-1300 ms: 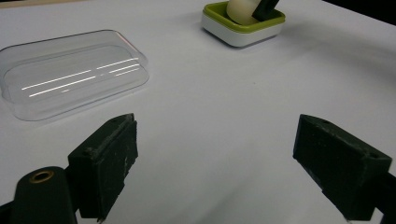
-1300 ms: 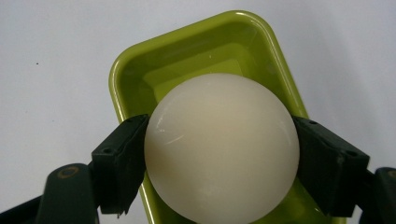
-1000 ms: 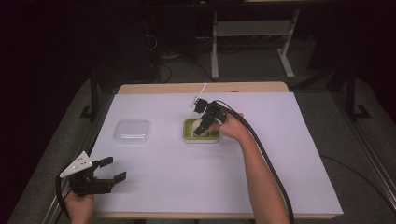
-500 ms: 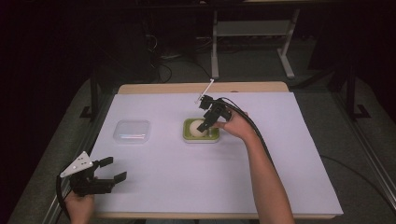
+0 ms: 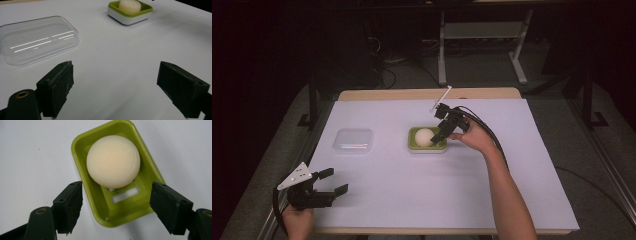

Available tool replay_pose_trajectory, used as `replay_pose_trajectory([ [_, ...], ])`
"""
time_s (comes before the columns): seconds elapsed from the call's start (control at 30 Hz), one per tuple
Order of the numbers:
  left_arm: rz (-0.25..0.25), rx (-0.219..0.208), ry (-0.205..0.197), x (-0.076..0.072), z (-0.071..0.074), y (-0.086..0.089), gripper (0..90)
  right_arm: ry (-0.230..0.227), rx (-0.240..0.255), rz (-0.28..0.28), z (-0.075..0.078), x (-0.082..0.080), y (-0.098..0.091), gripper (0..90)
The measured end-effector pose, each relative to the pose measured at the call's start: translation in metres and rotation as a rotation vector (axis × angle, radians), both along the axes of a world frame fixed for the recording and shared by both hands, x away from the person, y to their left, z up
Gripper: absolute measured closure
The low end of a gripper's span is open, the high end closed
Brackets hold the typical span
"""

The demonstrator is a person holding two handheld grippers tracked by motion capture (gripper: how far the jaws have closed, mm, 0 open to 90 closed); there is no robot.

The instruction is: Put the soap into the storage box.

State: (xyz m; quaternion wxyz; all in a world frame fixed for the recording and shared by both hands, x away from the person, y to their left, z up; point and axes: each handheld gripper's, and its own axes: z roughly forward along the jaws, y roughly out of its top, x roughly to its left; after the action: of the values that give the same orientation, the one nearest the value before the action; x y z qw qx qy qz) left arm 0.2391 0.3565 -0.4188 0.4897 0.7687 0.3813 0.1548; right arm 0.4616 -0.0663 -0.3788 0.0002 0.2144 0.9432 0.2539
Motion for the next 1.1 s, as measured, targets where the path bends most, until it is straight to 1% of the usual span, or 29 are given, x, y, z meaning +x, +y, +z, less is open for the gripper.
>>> replay_pose_trajectory([
  [0.1, -0.003, 0.004, 0.0, 0.0, 0.0, 0.0, 13.3, 0.022, -0.014, -0.012, 0.001, -0.003, -0.005, 24.7],
  [0.17, -0.004, 0.004, 0.002, 0.0, 0.0, -0.001, 13.2, 0.007, -0.001, -0.009, 0.003, -0.007, -0.011, 25.3],
  [0.33, -0.007, 0.009, -0.001, 0.0, 0.0, -0.001, 13.3, 0.001, 0.009, -0.018, 0.007, -0.01, -0.018, 25.2],
  [0.37, -0.007, 0.008, -0.001, 0.0, 0.0, -0.001, 13.3, -0.008, 0.009, -0.019, 0.009, -0.013, -0.022, 25.3],
  [0.4, -0.007, 0.009, -0.001, 0.0, 0.0, -0.001, 13.3, -0.008, 0.009, -0.019, 0.009, -0.013, -0.022, 25.3],
  [0.43, -0.006, 0.006, 0.0, 0.0, 0.0, -0.001, 13.2, -0.019, 0.006, -0.012, 0.009, -0.014, -0.024, 25.3],
  [0.5, -0.005, 0.007, 0.002, 0.0, 0.0, -0.001, 13.3, -0.02, 0.011, -0.016, 0.009, -0.016, -0.026, 25.2],
  [0.53, -0.004, 0.005, 0.002, 0.0, 0.0, -0.001, 13.2, -0.008, 0.006, -0.026, 0.01, -0.017, -0.028, 24.8],
  [0.6, -0.007, 0.007, -0.001, 0.0, 0.0, -0.002, 13.2, -0.006, 0.007, -0.027, 0.01, -0.019, -0.031, 24.8],
  [0.67, -0.006, 0.008, 0.0, 0.0, 0.0, -0.002, 13.2, -0.015, 0.026, -0.022, 0.01, -0.021, -0.034, 24.8],
  [0.7, -0.006, 0.007, -0.001, 0.0, 0.0, -0.002, 13.3, -0.009, 0.034, -0.027, 0.011, -0.023, -0.036, 24.8],
  [0.83, -0.005, 0.008, -0.002, 0.0, 0.0, -0.001, 13.3, -0.007, 0.052, -0.039, 0.011, -0.028, -0.044, 24.8],
  [0.9, -0.004, 0.007, -0.002, 0.0, 0.0, -0.002, 13.2, 0.0, 0.047, -0.045, 0.011, -0.03, -0.048, 24.8],
  [0.97, -0.004, 0.009, 0.001, 0.0, 0.0, -0.002, 13.3, -0.007, 0.052, -0.05, 0.01, -0.034, -0.053, 25.0],
  [1.0, -0.004, 0.006, 0.001, 0.0, 0.0, -0.003, 13.3, -0.007, 0.052, -0.05, 0.01, -0.034, -0.053, 25.0],
  [1.1, -0.009, 0.014, 0.002, 0.0, 0.0, -0.003, 13.3, 0.001, 0.055, -0.059, 0.009, -0.038, -0.059, 25.0],
])
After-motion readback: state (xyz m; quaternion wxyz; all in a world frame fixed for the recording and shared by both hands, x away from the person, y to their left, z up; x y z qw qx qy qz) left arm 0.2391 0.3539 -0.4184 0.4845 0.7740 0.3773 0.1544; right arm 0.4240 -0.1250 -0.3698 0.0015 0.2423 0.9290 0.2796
